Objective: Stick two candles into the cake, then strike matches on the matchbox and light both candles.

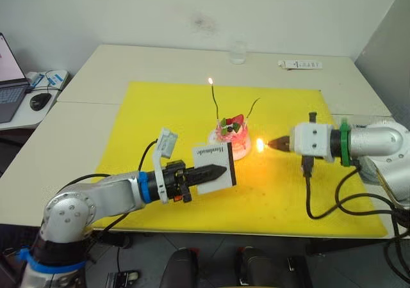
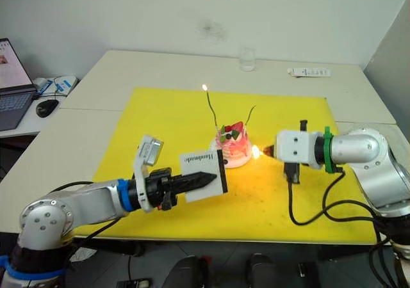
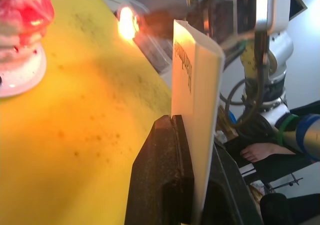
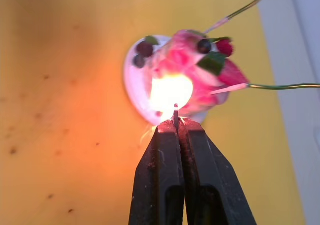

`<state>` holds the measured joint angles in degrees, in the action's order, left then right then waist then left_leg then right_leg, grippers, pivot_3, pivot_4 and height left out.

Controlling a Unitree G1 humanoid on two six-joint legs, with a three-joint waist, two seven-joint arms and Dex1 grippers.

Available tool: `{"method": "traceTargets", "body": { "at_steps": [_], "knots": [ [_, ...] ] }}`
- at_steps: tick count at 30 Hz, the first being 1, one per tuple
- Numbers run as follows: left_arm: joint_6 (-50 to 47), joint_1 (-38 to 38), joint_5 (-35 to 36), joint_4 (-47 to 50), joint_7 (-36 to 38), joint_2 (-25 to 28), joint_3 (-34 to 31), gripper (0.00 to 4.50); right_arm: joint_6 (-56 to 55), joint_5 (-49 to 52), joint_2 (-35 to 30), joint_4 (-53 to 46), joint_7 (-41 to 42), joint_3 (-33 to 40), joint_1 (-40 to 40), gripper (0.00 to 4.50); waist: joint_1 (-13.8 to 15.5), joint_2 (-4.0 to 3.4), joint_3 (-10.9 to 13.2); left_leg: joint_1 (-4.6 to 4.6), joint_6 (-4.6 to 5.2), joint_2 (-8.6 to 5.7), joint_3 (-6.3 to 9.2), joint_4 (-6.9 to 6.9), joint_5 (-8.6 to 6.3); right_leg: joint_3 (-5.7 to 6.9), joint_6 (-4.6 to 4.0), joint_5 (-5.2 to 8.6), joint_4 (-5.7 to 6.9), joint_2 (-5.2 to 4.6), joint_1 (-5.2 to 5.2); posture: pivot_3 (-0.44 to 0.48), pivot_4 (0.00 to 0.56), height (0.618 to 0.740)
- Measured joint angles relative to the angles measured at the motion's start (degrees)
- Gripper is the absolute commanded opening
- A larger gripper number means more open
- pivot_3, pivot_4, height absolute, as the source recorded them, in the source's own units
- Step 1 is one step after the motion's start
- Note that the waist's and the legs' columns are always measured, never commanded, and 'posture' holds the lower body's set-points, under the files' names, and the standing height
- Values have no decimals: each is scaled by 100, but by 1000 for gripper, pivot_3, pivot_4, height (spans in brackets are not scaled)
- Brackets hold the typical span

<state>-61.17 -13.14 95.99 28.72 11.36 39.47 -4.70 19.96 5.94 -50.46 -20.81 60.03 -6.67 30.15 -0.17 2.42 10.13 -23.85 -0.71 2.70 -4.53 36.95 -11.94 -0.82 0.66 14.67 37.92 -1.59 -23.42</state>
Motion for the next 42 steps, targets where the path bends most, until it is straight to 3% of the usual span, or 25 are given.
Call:
{"method": "traceTargets", "body": {
  "at_steps": [14,42],
  "knots": [
    [214,31,-285,239,438,105,32,0,656,-81,709,874,-1160,114,776,38,6,0,0,-7,2,0,-4,-7,-1,-2,-1,1,-4,23,-6,0,150,740],
    [300,-177,-278,104,431,87,161,0,697,-235,1000,918,-1214,-35,930,38,4,-1,0,-7,2,2,-7,-8,-1,-3,2,0,-2,26,-10,0,150,740]
  ]
}}
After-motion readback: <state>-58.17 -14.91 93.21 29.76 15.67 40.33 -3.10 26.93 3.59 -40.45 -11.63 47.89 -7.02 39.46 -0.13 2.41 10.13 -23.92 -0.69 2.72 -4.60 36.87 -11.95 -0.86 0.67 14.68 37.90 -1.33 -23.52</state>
